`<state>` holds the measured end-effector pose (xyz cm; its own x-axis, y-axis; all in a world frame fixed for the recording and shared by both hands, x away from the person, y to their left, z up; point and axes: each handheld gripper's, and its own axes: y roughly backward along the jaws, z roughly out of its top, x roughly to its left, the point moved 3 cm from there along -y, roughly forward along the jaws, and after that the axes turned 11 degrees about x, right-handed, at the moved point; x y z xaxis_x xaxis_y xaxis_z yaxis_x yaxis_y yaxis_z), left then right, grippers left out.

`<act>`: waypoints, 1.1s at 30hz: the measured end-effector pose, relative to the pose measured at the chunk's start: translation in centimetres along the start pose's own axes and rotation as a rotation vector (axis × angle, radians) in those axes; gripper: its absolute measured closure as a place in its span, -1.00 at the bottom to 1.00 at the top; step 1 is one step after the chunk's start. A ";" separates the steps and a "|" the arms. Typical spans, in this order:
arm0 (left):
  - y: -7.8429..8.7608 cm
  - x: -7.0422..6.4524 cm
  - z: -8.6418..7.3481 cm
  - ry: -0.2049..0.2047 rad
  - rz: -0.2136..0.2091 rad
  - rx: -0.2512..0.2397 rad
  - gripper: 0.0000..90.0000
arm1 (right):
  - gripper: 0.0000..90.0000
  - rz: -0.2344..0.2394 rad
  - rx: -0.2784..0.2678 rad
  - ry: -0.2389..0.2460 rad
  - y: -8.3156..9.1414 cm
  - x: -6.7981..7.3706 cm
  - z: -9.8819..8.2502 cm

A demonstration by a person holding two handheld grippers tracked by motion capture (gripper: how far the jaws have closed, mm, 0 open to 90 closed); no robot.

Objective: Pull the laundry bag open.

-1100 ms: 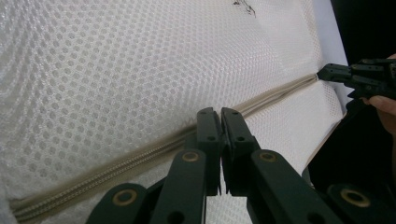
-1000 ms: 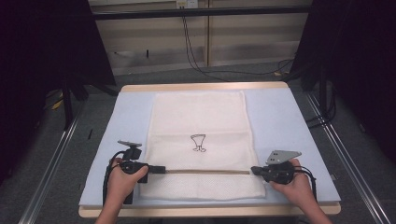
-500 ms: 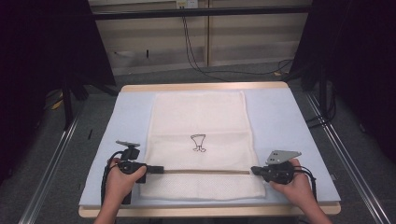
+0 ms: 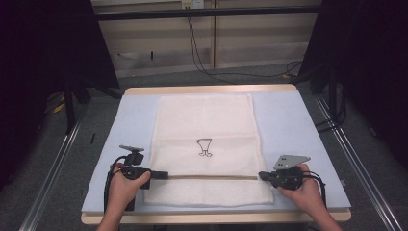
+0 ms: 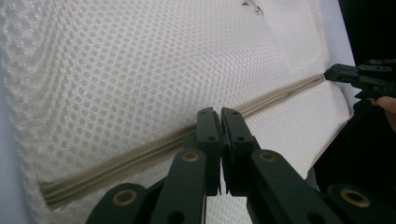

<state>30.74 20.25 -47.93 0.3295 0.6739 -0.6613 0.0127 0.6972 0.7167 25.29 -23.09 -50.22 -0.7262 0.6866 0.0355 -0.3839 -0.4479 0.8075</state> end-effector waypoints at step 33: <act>1.2 0.8 -0.4 0.008 0.038 -0.018 0.94 | 1.00 -0.001 0.003 0.006 0.0 0.0 0.0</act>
<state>30.64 21.72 -47.65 0.3219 0.7015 -0.6358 -0.0163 0.6755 0.7372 25.29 -23.07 -50.20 -0.7293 0.6834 0.0316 -0.3828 -0.4460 0.8090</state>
